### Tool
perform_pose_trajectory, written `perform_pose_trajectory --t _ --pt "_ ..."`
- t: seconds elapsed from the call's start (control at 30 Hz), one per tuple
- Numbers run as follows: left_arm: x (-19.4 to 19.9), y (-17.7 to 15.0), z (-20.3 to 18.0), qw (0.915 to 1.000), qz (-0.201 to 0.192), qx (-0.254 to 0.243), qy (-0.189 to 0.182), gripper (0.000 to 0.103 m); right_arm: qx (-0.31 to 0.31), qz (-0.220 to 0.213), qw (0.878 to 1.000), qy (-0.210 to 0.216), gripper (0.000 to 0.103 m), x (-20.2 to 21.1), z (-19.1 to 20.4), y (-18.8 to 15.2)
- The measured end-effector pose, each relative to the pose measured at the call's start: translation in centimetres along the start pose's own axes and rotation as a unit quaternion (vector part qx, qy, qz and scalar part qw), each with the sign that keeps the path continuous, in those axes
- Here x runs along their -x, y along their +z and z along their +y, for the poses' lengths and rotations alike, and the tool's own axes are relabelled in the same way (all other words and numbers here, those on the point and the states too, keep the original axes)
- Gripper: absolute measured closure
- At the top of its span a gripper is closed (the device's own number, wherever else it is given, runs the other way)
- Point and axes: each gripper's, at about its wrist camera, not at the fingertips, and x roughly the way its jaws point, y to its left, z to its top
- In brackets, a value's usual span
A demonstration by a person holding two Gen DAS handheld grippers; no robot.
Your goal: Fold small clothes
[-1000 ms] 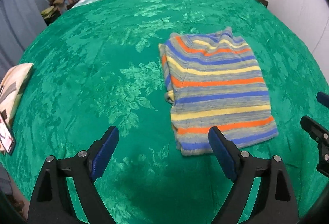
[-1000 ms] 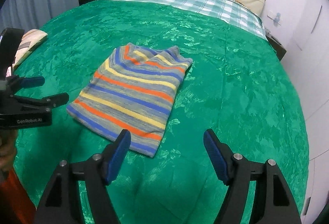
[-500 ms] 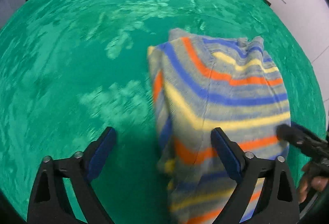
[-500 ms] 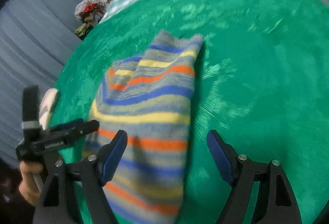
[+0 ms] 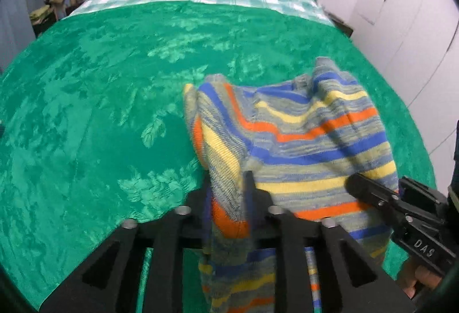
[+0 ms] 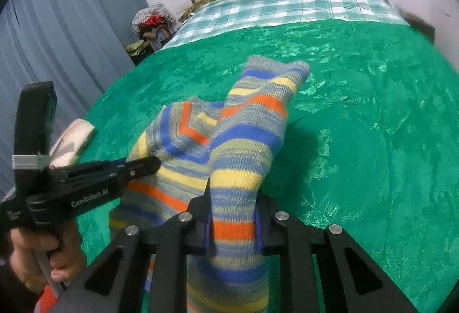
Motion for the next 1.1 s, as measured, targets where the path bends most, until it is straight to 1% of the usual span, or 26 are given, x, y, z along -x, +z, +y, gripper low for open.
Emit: perform_pose_trajectory --t 0.03,0.07,0.1,0.17,0.23,0.27,0.33,0.37,0.4,0.47,0.5,0.6,0.63,0.67,0.7,0.73,0.77,0.8,0.83,0.87,0.93,1.03,1.1 --pt "-0.4 -0.6 0.2 0.9995 0.014 -0.001 0.027 0.047 -0.008 0.016 1.0 -0.009 0.061 -0.6 -0.3 -0.1" --pt "-0.6 -1.3 0.2 0.9983 0.022 -0.004 0.053 0.041 -0.013 0.028 0.999 -0.028 0.045 -1.0 -0.7 -0.5" --pt "-0.4 -2.2 0.2 0.9975 0.022 -0.006 0.067 0.038 -0.016 0.037 0.998 -0.058 0.018 -1.0 -1.3 -1.2" --pt "1.3 -4.7 0.3 0.9964 0.018 -0.018 0.08 0.037 -0.01 0.035 0.996 -0.078 0.017 0.2 -1.6 -2.5" --pt "3.5 -7.0 -0.4 0.9954 0.017 -0.034 0.088 0.033 0.004 0.048 0.994 -0.098 0.016 2.1 -1.3 -4.1" --pt "5.3 -8.5 -1.2 0.9941 0.009 -0.045 0.098 0.03 0.009 0.052 0.993 -0.104 0.016 3.0 -0.8 -4.7" --pt "7.8 -10.2 -2.1 0.9913 -0.004 -0.058 0.118 0.009 0.025 0.059 0.991 -0.114 0.01 5.3 0.3 -6.2" --pt "9.5 -11.4 -2.8 0.9902 -0.016 -0.061 0.125 0.006 0.03 0.062 0.991 -0.114 0.008 6.6 1.2 -7.0" --pt "10.9 -12.2 -3.2 0.991 -0.024 -0.058 0.118 0.005 0.032 0.065 0.991 -0.108 0.006 7.9 2.0 -7.9" --pt "13.0 -13.9 -3.3 0.9952 -0.017 -0.036 0.09 0.004 0.038 0.072 0.992 -0.097 0.003 10.4 3.3 -9.3" --pt "14.0 -15.0 -3.3 0.9972 -0.004 -0.016 0.073 0.004 0.042 0.071 0.991 -0.101 0.001 11.4 3.9 -9.8" --pt "15.0 -16.6 -3.1 0.9983 0.029 0.013 0.049 0.004 0.054 0.061 0.989 -0.125 0.001 14.9 6.0 -11.9" --pt "15.3 -17.1 -3.0 0.9977 0.051 0.02 0.04 0.004 0.054 0.058 0.988 -0.131 0.001 15.9 6.3 -12.3" --pt "15.8 -17.5 -3.1 0.9969 0.063 0.024 0.04 0.005 0.053 0.054 0.988 -0.134 0.001 16.9 6.6 -12.8" --pt "16.5 -17.6 -3.3 0.997 0.053 0.023 0.051 0.005 0.053 0.05 0.988 -0.137 0.001 17.4 6.9 -13.0" --pt "17.8 -18.0 -3.9 0.9964 0.022 0.01 0.081 0.004 0.053 0.044 0.988 -0.139 0.001 18.2 7.2 -13.2" --pt "18.7 -18.2 -4.5 0.9949 0.002 -0.006 0.1 0.004 0.053 0.038 0.989 -0.136 0.001 19.0 7.5 -13.4" --pt "19.4 -18.3 -5.2 0.9932 -0.012 -0.024 0.113 0.001 0.052 0.035 0.989 -0.135 0.001 19.4 7.7 -13.4" --pt "20.0 -18.3 -6.0 0.9919 -0.019 -0.041 0.119 0.0 0.05 0.033 0.989 -0.136 0.001 19.8 7.8 -13.5" --pt "20.2 -18.1 -6.3 0.9919 -0.02 -0.045 0.117 0.0 0.05 0.03 0.989 -0.137 0.001 20.2 8.0 -13.5" --pt "20.7 -17.8 -6.7 0.9928 -0.022 -0.044 0.11 0.0 0.052 0.029 0.988 -0.142 0.001 20.4 8.2 -13.4" --pt "21.5 -17.8 -6.9 0.9913 -0.029 -0.044 0.121 0.0 0.048 0.022 0.988 -0.143 0.001 21.4 8.5 -13.1" --pt "21.8 -17.7 -6.8 0.9915 -0.03 -0.042 0.119 0.0 0.054 0.022 0.987 -0.152 0.001 21.6 8.8 -12.8"
